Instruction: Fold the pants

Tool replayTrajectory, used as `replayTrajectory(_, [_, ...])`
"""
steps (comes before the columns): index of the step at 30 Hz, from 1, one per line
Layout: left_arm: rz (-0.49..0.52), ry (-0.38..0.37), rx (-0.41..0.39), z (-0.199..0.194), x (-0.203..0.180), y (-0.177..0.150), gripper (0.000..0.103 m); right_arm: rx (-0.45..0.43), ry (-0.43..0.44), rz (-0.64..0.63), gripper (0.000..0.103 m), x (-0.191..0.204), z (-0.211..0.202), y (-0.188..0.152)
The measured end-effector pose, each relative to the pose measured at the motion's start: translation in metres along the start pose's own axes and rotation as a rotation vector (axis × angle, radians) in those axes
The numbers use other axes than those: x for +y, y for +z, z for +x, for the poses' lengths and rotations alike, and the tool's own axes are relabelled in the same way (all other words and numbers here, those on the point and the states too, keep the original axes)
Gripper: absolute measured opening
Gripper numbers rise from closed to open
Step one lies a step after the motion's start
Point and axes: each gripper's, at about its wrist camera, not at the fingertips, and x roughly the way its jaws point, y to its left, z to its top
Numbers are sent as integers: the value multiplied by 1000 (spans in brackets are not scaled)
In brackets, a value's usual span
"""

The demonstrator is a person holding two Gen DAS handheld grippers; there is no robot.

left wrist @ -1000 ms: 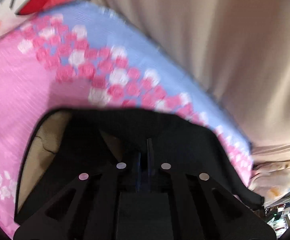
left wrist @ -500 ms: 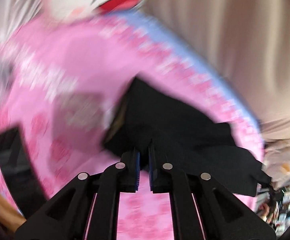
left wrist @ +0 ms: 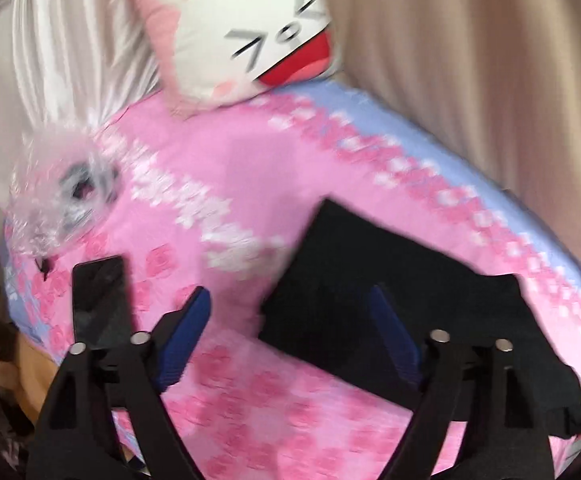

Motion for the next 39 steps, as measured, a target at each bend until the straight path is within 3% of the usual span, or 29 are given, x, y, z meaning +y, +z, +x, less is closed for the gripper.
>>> replayTrajectory(3, [49, -114, 2, -11, -41, -6, 91, 74, 60, 56, 61, -1, 22, 12])
replayTrajectory(4, [75, -145, 14, -12, -56, -9, 91, 117, 49, 60, 66, 0, 39, 16])
replayTrajectory(7, [139, -241, 73, 0, -106, -23, 91, 244, 5, 18, 65, 11, 92, 19])
replayTrajectory(10, [186, -294, 127, 13, -148, -35, 91, 310, 5, -125, 7, 44, 125, 25])
replayTrajectory(13, [238, -303, 161, 20, -172, -49, 91, 107, 0, -365, 6, 91, 84, 37])
replayTrajectory(14, [257, -292, 164, 21, -176, -55, 91, -3, 22, -463, 6, 107, 53, 37])
replayTrajectory(15, [261, -284, 165, 20, -176, -59, 91, -95, -12, -584, 6, 118, 25, 29])
replayTrajectory(16, [256, -272, 172, 23, -174, -63, 91, -127, -51, -655, 7, 119, 15, 23])
replayTrajectory(17, [247, -271, 181, 26, -171, -67, 91, -147, -127, -780, 18, 117, 6, 5])
replayTrajectory(18, [235, -272, 195, 29, -168, -69, 91, -119, -206, -853, 23, 105, 6, -13])
replayTrajectory(19, [216, -274, 214, 34, -163, -72, 91, -67, -265, -869, 38, 91, 10, -24])
replayTrajectory(21, [187, -261, 240, 45, -158, -75, 91, 126, -381, -812, 39, 44, 20, -46])
replayTrajectory(23, [167, -251, 256, 52, -159, -77, 91, 156, -447, -668, 40, 6, 7, -56])
replayTrajectory(25, [167, -256, 257, 55, -166, -76, 91, 117, -364, -493, 46, -10, -13, -50])
replayTrajectory(28, [198, -290, 244, 51, -187, -75, 91, 80, -126, -149, 46, -25, -21, -24])
replayTrajectory(30, [215, -327, 252, 48, -200, -77, 91, 120, -74, -65, 46, -26, -6, -16])
replayTrajectory(32, [237, -358, 257, 45, -211, -82, 91, 181, -76, -67, 46, -16, 27, -7])
replayTrajectory(34, [249, -370, 259, 43, -217, -87, 92, 247, -113, -153, 46, -2, 66, -8])
replayTrajectory(35, [250, -370, 264, 42, -218, -89, 92, 278, -136, -187, 41, 1, 85, -8])
replayTrajectory(37, [247, -357, 271, 42, -214, -90, 92, 336, -204, -284, 9, 15, 109, -16])
replayTrajectory(39, [238, -322, 265, 41, -203, -88, 92, 267, -236, -398, 7, 39, 105, -7])
